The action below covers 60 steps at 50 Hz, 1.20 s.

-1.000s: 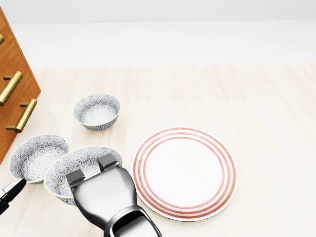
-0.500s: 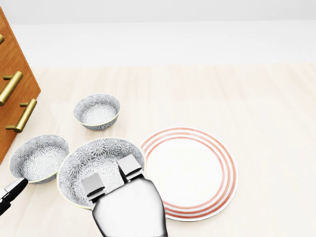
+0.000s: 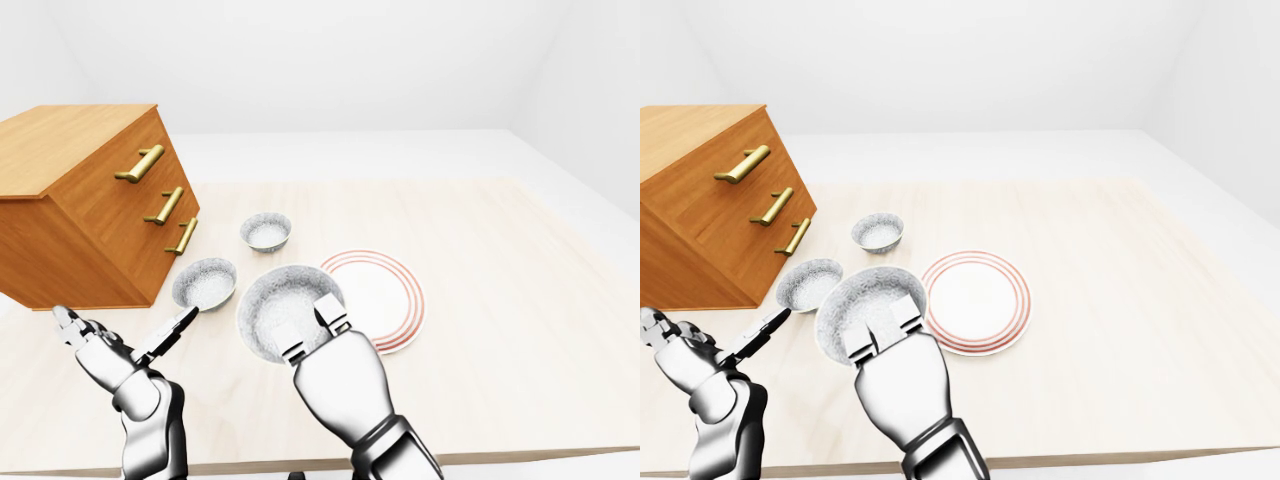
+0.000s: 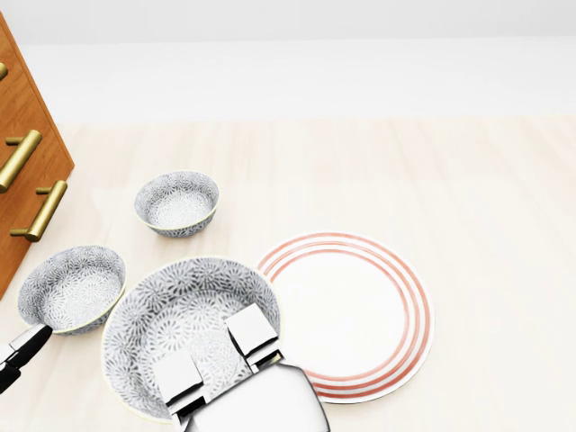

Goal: Put the bowl at the front on the plate.

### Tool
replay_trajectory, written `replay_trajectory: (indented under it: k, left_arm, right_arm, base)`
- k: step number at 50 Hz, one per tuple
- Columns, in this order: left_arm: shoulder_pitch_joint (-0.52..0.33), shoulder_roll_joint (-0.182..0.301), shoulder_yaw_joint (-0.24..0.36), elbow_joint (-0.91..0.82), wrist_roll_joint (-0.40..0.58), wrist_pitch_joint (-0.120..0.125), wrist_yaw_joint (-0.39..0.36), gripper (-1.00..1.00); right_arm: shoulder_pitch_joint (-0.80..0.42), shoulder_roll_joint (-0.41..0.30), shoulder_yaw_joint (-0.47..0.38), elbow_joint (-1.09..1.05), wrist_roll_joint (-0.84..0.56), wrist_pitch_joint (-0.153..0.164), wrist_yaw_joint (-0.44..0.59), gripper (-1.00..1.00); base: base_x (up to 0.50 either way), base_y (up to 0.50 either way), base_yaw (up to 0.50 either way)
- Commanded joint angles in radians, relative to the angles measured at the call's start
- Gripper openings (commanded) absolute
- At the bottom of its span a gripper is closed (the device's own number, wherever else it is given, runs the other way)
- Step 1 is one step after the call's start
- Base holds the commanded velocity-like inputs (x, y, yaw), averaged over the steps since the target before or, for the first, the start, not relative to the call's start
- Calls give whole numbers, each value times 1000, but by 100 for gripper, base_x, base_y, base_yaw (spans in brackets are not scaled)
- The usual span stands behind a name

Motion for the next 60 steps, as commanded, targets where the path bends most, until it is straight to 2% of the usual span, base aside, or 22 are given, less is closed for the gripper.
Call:
replay_trajectory:
  k: [1,11,16,20,22,26,27,29,31,32,38,42,46,47,50,54,58,60]
  left_arm:
    - [-1,1,-1,6,-1,-5,0,100]
    - [-3,2,-3,10,0,-8,0,100]
    - [-2,3,-3,8,-2,-8,0,100]
    - [-2,3,-4,7,-2,-7,0,100]
    - [-5,3,-3,20,-2,-18,0,100]
    - [5,2,-2,-10,-4,3,0,100]
    - [-1,2,-1,5,-3,-7,0,100]
    - [-3,3,-1,12,-3,-12,0,100]
    - [8,1,-1,-23,-5,12,0,100]
    - [2,0,0,-8,-2,2,0,100]
    - [-8,4,-2,22,-1,-18,0,100]
    - [-1,3,-3,5,-2,-7,0,100]
    - [-2,3,-3,9,-2,-8,0,100]
    - [2,2,-3,-4,-2,0,0,100]
    - [-1,2,-2,5,0,-4,0,100]
    - [4,1,-1,-15,-2,11,0,100]
    - [-3,1,-1,2,1,1,0,100]
    - [-2,3,-1,-7,1,10,0,100]
  right_arm:
    - [14,-18,18,-32,22,0,-34,-100]
    - [21,-24,-1,-36,23,0,-45,-100]
    - [29,-50,-102,-43,121,0,-81,-100]
    - [23,-29,-147,-23,142,0,-94,-100]
    - [18,-24,-174,-19,163,0,-101,-100]
    - [9,-15,-223,-29,178,0,-85,-100]
    - [6,-12,-235,-36,183,0,-78,-100]
    - [-5,-2,-260,-59,175,0,-47,-100]
    - [-16,8,-276,-69,166,0,-18,-100]
    - [-25,13,-297,-67,179,0,-14,-100]
    - [-63,40,-385,-13,233,0,-17,-100]
    - [-82,46,-443,22,270,0,-21,-100]
    - [-105,51,-493,57,298,0,-23,-100]
    - [-109,56,-503,62,289,0,-20,-100]
    - [-126,64,-526,72,274,0,-18,-100]
    - [-152,73,-567,107,300,0,-24,-100]
    - [-176,68,-598,138,320,0,-26,-100]
    - [-205,65,-621,169,327,0,-22,-100]
  base:
    - [0,0,0]
    - [0,0,0]
    - [0,0,0]
    - [0,0,0]
    - [0,0,0]
    - [0,0,0]
    - [0,0,0]
    - [0,0,0]
    - [0,0,0]
    - [0,0,0]
    - [0,0,0]
    - [0,0,0]
    - [0,0,0]
    - [0,0,0]
    - [0,0,0]
    - [0,0,0]
    - [0,0,0]
    - [0,0,0]
